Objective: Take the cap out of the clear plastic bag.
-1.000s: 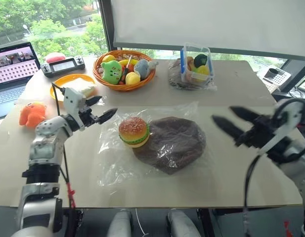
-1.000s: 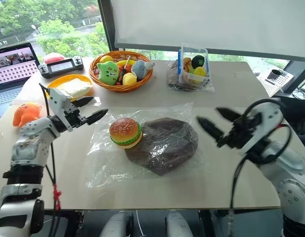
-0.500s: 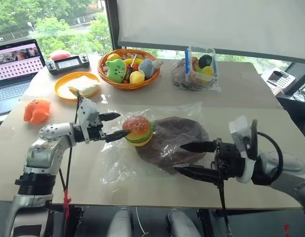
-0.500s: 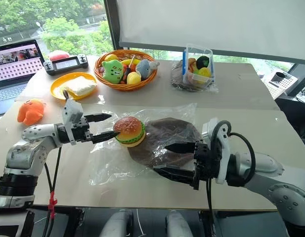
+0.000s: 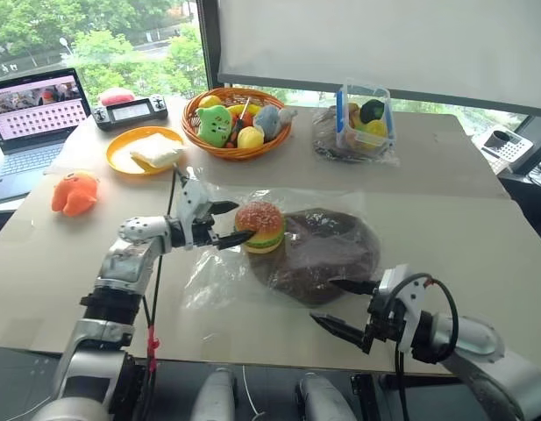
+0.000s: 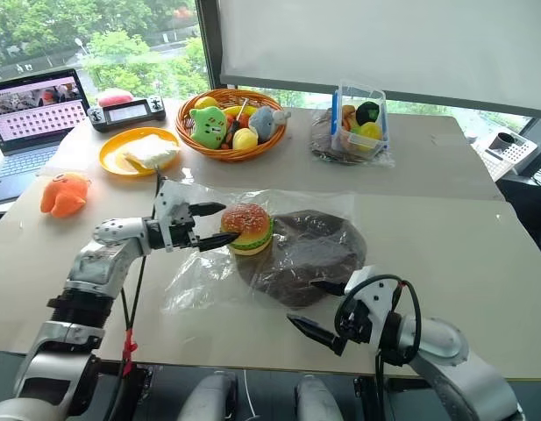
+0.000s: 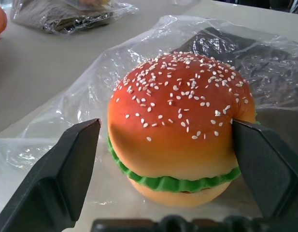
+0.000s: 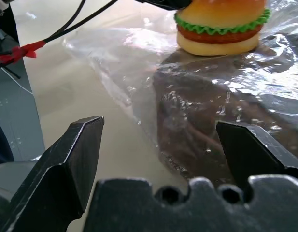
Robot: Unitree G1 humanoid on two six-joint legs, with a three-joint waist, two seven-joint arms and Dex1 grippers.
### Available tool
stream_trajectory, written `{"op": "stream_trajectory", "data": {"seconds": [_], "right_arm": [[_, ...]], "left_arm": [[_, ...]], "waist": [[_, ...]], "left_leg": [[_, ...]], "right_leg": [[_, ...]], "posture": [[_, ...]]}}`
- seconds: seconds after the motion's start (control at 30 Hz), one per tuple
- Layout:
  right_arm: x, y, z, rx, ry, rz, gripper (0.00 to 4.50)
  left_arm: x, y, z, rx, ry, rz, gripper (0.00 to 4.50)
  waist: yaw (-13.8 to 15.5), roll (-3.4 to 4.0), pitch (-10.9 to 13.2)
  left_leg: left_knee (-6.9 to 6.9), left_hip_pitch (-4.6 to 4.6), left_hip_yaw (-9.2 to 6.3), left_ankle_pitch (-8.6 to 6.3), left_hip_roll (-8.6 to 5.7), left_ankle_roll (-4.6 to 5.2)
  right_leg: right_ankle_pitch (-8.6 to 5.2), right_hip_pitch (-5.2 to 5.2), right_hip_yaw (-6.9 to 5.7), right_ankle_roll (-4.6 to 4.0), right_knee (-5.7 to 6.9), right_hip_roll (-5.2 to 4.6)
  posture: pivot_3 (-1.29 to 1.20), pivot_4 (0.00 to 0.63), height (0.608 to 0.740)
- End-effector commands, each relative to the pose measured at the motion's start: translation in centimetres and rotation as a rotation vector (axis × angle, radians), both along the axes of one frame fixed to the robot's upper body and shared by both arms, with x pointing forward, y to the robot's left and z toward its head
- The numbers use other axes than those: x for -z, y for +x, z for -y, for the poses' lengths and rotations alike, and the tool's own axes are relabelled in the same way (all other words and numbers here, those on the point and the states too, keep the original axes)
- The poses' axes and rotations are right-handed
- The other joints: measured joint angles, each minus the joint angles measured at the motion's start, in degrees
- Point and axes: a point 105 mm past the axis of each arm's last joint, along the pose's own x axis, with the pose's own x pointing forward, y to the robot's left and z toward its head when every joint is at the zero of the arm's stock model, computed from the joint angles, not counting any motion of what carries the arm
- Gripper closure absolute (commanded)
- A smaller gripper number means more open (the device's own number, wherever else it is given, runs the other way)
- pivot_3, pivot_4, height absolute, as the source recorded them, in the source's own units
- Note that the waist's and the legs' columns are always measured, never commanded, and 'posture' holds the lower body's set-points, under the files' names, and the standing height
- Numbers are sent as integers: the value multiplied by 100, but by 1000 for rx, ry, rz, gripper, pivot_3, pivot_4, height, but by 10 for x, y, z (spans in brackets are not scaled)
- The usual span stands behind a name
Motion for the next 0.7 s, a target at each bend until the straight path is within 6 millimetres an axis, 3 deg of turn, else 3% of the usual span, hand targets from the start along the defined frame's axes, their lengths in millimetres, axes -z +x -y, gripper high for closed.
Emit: {"op": "stream_trajectory", "data": {"seconds": [0.03, 0.17, 0.5, 0.7], "right_arm": [[-8, -1, -3, -10, 3, 63, 90], [-8, 1, -2, 11, 11, 63, 90], [-3, 4, 0, 45, -7, 64, 0], [-2, 4, -1, 44, -3, 52, 0]], "left_arm": [[13, -5, 8, 48, 36, -39, 0], [14, -8, 9, 72, 29, -61, 0], [13, -7, 9, 75, 8, -65, 3096], [-4, -2, 5, 39, -95, -65, 3096]], "waist": [[0, -1, 0], [3, -1, 0], [5, -1, -1], [2, -1, 0]], "left_leg": [[0, 0, 0, 0, 0, 0], [-1, 1, -1, 0, 0, 0], [1, 2, -2, 0, 0, 0], [2, 2, -2, 0, 0, 0]], "right_leg": [[0, 0, 0, 0, 0, 0], [2, 1, -1, -3, 1, 0], [2, 3, -1, -4, 2, 0], [2, 3, -1, -4, 5, 0]], "posture": [[0, 150, 740], [0, 150, 740], [0, 150, 740], [0, 150, 740]]}}
